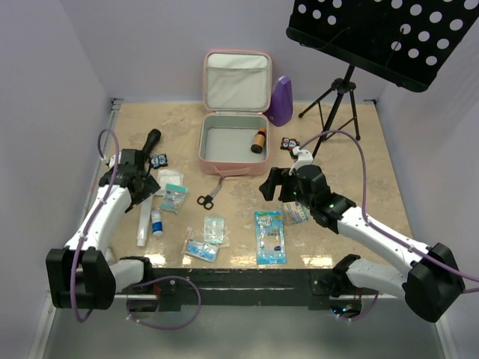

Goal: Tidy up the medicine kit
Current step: Pick up the medical item at the center of the board.

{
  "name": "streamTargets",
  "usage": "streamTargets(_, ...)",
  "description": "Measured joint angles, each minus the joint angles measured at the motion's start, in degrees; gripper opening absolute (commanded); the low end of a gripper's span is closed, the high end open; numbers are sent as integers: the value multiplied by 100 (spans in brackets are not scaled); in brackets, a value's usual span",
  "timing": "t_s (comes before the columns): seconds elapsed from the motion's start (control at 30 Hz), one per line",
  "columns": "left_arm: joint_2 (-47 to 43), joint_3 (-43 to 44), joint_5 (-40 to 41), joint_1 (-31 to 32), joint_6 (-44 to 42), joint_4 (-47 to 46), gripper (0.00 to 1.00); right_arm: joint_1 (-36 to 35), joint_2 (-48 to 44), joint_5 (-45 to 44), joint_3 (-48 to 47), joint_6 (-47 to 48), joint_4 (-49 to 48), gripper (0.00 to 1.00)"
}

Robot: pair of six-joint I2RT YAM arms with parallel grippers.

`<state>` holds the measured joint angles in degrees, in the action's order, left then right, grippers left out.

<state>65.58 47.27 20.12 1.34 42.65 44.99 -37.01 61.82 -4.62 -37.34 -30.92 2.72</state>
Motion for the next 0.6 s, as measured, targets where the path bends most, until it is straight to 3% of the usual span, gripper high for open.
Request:
streamTargets(0.2, 501, 90, -146, -11, -199, -190, 78, 0, 9, 122, 0, 2, -46, 92)
streamTargets(0.37, 166, -109, -551, 76, -328, -249, 75, 0, 0, 125, 0, 31, -61, 92)
streamTargets(0.6, -413, -455, -603, 1399, 269, 20, 75, 0, 83, 168, 0, 33, -146, 92)
